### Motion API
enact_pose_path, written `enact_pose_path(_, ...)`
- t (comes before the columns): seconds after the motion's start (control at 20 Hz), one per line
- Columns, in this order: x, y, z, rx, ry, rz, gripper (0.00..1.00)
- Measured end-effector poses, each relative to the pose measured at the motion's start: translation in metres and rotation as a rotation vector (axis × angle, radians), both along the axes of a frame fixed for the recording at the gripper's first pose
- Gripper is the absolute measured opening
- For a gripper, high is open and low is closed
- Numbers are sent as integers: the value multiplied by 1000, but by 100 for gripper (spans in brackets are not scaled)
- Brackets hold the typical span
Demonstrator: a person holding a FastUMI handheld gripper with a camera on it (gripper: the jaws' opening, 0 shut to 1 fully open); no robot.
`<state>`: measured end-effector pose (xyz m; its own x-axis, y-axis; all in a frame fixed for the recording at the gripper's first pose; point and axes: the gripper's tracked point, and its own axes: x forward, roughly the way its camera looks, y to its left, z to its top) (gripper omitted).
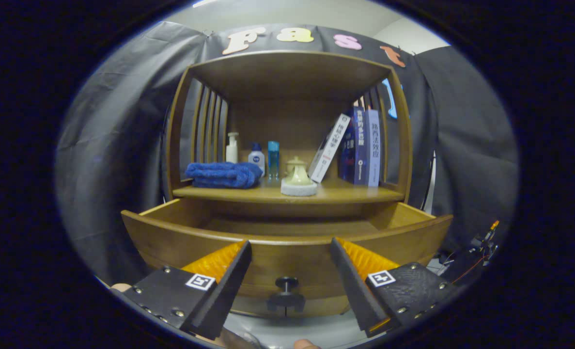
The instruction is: Pull open the drawer, take out the items inside it, and place them on the countertop above the cabinet.
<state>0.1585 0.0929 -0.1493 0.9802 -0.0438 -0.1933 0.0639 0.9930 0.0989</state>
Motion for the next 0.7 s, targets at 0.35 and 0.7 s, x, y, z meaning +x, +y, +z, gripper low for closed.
enact_pose_path(0.35,28,-1,-7,-12,8,6,99)
enact_pose_path(0.7,56,-1,-11,-41,13,12,99)
